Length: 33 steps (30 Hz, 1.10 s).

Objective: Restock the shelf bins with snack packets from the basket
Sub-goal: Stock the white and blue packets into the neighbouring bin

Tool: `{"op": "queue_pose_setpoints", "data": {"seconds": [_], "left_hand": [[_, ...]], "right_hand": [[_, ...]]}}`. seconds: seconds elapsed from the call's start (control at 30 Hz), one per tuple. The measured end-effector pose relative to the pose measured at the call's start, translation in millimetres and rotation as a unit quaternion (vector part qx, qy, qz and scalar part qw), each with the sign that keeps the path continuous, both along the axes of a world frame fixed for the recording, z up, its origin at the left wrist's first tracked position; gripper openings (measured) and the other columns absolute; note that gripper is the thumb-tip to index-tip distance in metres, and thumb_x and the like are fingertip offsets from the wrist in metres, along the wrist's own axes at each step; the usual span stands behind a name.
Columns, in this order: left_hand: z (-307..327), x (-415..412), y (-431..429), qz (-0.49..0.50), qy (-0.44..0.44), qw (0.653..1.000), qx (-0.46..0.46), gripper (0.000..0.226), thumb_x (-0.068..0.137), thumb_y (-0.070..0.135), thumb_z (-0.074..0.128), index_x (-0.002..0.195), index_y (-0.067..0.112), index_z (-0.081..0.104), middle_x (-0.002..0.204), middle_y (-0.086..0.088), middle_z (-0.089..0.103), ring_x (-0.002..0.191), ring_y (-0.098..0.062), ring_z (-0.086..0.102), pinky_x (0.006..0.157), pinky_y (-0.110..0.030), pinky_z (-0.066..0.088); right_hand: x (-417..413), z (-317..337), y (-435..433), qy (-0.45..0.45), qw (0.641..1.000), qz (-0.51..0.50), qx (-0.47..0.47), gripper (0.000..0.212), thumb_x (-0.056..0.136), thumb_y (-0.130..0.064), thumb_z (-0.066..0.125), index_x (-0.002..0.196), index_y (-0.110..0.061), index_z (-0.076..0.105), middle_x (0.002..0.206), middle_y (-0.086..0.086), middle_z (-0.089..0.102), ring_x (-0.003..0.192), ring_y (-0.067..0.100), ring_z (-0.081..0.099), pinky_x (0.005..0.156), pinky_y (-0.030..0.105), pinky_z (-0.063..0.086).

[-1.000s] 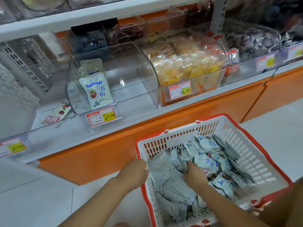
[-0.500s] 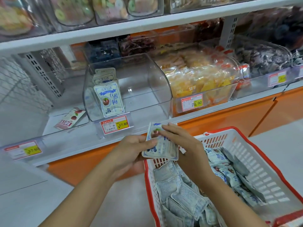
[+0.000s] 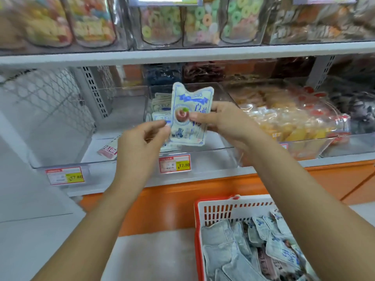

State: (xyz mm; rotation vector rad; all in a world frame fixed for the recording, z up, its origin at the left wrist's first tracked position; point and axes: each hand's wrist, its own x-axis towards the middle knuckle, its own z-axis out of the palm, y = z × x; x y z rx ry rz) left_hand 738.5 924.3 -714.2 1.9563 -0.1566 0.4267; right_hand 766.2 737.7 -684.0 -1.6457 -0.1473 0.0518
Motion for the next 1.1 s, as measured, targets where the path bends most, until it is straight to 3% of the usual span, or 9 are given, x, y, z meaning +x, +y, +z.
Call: {"op": "queue_pose_setpoints", "data": {"seconds": [0.13,0.2,0.27,0.37,0.43,0.57,0.77,0.93,1.1], "left_hand": [[-6.9,14.3,17.6,0.092,0.055,0.979,0.172,0.052,0.097,0.028,0.049,0.143,0.006,0.038,0.111,-0.021,0.064,0.109,-0.033,0.056,0.084,-0.035,0.041],[-12.1,19.3,22.2,0.088,0.094,0.968,0.215,0.038,0.101,0.022,0.038,0.130,-0.001,0.047,0.099,-0.024,0.062,0.105,-0.039,0.053,0.076,-0.038,0.034],[-14.2,19.1,23.7,0.053,0.086,0.971,0.218,0.027,0.102,0.016,0.034,0.100,-0.002,0.054,0.084,-0.021,0.056,0.094,-0.039,0.055,0.070,-0.038,0.033],[-19.7,20.5,26.9,0.017,0.077,0.974,0.212,0.031,0.101,0.016,0.034,0.107,0.000,0.061,0.086,-0.020,0.061,0.089,-0.035,0.057,0.070,-0.036,0.036],[-22.2,20.8,28.2,0.014,0.066,0.974,0.216,0.030,0.101,0.015,0.035,0.111,0.002,0.060,0.088,-0.021,0.062,0.088,-0.035,0.057,0.069,-0.036,0.034],[-28.8,22.0,29.9,0.008,0.038,0.976,0.215,0.029,0.100,0.014,0.036,0.114,0.003,0.059,0.092,-0.020,0.061,0.084,-0.031,0.056,0.066,-0.033,0.033],[-20.6,4.2,22.2,0.043,-0.059,0.988,0.137,0.040,0.097,0.010,0.041,0.137,0.008,0.048,0.118,-0.011,0.063,0.112,-0.026,0.057,0.088,-0.028,0.042],[-15.9,-14.4,13.7,-0.005,-0.126,0.988,0.084,0.038,0.093,0.021,0.038,0.118,0.012,0.064,0.113,0.001,0.066,0.104,-0.010,0.060,0.093,-0.027,0.045],[-38.7,-22.3,-3.5,-0.098,-0.037,0.963,0.247,0.032,0.094,0.025,0.042,0.093,0.011,0.071,0.089,-0.004,0.070,0.083,-0.020,0.062,0.072,-0.030,0.044]], "right_hand": [[45.6,-2.4,7.1,0.036,0.995,-0.054,-0.075,0.024,0.078,-0.013,0.077,0.100,-0.004,0.072,0.088,0.003,0.073,0.070,0.005,0.067,0.070,0.015,0.052],[64.5,-16.2,19.8,0.071,0.982,-0.058,-0.163,0.023,0.075,-0.017,0.080,0.093,-0.007,0.071,0.080,0.001,0.069,0.058,0.004,0.057,0.051,0.011,0.041],[83.1,-34.2,33.0,0.093,0.968,-0.051,-0.228,0.025,0.073,-0.020,0.082,0.089,-0.006,0.069,0.082,0.005,0.068,0.064,0.011,0.054,0.055,0.019,0.044],[104.5,-52.7,49.6,0.109,0.938,-0.040,-0.326,0.025,0.078,-0.029,0.077,0.079,-0.006,0.065,0.084,0.009,0.069,0.073,0.016,0.059,0.078,0.029,0.053],[108.7,-58.0,56.6,0.115,0.909,-0.063,-0.396,0.040,0.082,-0.041,0.071,0.057,-0.015,0.053,0.059,-0.004,0.063,0.055,0.005,0.055,0.064,0.020,0.047],[112.7,-69.9,60.5,0.142,0.920,-0.096,-0.353,0.037,0.076,-0.031,0.079,0.060,-0.015,0.050,0.052,-0.005,0.061,0.049,0.002,0.055,0.051,0.014,0.044],[102.3,-62.1,61.4,0.140,0.943,-0.134,-0.272,0.061,0.073,-0.017,0.083,0.117,0.001,0.044,0.103,0.010,0.065,0.065,0.017,0.065,0.045,0.021,0.051],[69.4,-38.7,44.3,-0.015,0.929,-0.144,-0.341,0.030,0.082,-0.029,0.072,0.077,-0.014,0.046,0.077,0.007,0.058,0.069,0.021,0.060,0.056,0.024,0.047],[-17.6,-45.3,19.7,-0.099,0.958,-0.097,-0.250,0.026,0.083,-0.027,0.072,0.072,-0.011,0.055,0.055,-0.003,0.055,0.047,0.005,0.047,0.053,0.023,0.043]]}}
